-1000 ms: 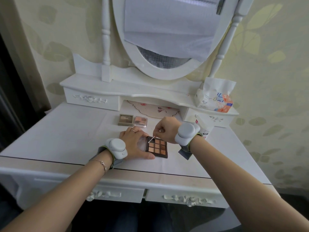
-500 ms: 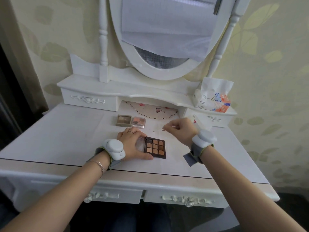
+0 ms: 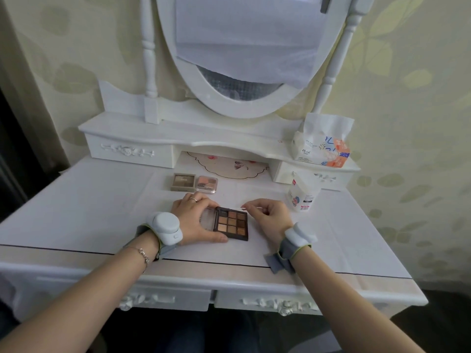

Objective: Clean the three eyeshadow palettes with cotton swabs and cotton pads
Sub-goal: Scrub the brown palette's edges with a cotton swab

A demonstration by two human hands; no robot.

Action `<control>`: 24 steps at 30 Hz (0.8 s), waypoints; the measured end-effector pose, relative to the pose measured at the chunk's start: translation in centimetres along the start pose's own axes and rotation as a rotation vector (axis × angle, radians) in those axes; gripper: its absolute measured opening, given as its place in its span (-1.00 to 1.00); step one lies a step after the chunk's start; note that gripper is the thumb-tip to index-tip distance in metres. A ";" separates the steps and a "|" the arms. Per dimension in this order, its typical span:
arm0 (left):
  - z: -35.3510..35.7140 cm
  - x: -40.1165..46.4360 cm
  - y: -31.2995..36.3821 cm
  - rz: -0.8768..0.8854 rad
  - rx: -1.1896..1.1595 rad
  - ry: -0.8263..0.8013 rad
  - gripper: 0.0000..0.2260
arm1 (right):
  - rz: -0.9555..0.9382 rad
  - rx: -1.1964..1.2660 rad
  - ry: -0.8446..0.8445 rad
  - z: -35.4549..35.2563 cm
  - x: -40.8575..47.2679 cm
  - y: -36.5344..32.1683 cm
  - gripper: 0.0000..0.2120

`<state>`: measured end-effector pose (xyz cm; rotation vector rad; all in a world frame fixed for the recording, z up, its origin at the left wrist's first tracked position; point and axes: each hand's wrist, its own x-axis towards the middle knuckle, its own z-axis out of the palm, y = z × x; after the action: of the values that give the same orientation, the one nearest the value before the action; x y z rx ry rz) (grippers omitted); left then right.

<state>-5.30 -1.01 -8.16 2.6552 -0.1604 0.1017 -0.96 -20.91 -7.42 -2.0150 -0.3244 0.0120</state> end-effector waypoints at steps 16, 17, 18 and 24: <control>-0.2 -0.2 0.3 -0.007 -0.027 -0.002 0.04 | -0.026 -0.048 -0.053 -0.2 0.2 0.7 -0.81; -0.2 -0.2 0.3 -0.008 -0.027 -0.003 0.04 | -0.025 -0.045 -0.050 -0.2 0.2 0.7 -0.82; -0.2 -0.2 0.4 -0.011 -0.028 -0.002 0.00 | -0.029 -0.046 -0.046 -0.2 0.2 0.5 -0.83; -0.2 -0.3 0.4 -0.008 -0.034 0.007 -0.06 | -0.049 -0.066 -0.081 -0.4 0.0 0.5 -0.81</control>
<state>-5.65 -1.25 -7.85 2.6209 -0.1474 0.1043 -0.78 -21.44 -7.69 -2.0748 -0.4301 0.0530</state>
